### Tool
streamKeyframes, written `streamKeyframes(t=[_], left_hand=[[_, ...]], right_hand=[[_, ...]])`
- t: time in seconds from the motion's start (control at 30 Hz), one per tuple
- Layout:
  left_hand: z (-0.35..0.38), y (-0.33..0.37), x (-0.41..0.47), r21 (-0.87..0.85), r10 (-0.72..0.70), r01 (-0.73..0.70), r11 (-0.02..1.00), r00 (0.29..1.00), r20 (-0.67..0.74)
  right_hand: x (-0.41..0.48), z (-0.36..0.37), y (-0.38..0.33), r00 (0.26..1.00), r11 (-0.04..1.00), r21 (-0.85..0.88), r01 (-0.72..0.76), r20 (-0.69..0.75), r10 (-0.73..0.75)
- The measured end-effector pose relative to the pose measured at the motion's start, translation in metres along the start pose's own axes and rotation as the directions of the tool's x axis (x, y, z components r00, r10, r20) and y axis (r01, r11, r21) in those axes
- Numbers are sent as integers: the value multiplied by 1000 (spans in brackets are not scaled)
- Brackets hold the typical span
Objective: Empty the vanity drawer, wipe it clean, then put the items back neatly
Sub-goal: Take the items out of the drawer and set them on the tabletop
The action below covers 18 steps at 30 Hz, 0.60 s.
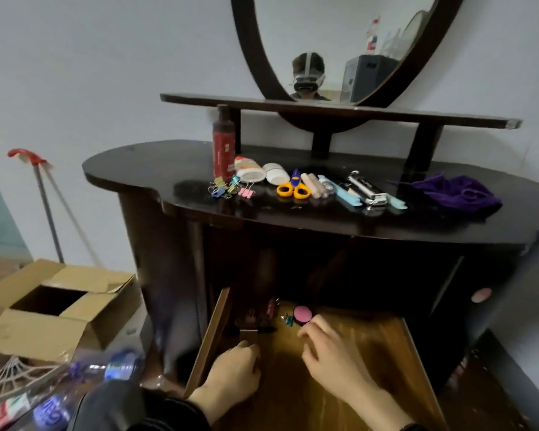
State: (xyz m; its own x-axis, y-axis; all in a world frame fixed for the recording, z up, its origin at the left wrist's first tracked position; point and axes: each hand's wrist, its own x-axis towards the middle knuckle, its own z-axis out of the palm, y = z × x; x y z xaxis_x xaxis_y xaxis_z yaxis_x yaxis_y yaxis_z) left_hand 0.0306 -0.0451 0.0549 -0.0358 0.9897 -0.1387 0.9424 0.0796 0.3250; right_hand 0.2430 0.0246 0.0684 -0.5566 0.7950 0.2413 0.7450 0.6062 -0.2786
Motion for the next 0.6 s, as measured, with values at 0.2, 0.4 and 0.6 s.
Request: streamKeyframes(t=[0.2,0.4,0.6], left_hand=[[13,-6,12,-211,-70,67,975,998,-8],[18,-9,11,-290,-50,45,956,999,-10],[19,-7,8,-232,-18,22,972,1000,20]], right_hand=[[42,69,9,962,981,36,-193,204,182],[85,93,18,955,968,-59,-245,157,252],[91,109,26,983,991,-95,-97,148,111]])
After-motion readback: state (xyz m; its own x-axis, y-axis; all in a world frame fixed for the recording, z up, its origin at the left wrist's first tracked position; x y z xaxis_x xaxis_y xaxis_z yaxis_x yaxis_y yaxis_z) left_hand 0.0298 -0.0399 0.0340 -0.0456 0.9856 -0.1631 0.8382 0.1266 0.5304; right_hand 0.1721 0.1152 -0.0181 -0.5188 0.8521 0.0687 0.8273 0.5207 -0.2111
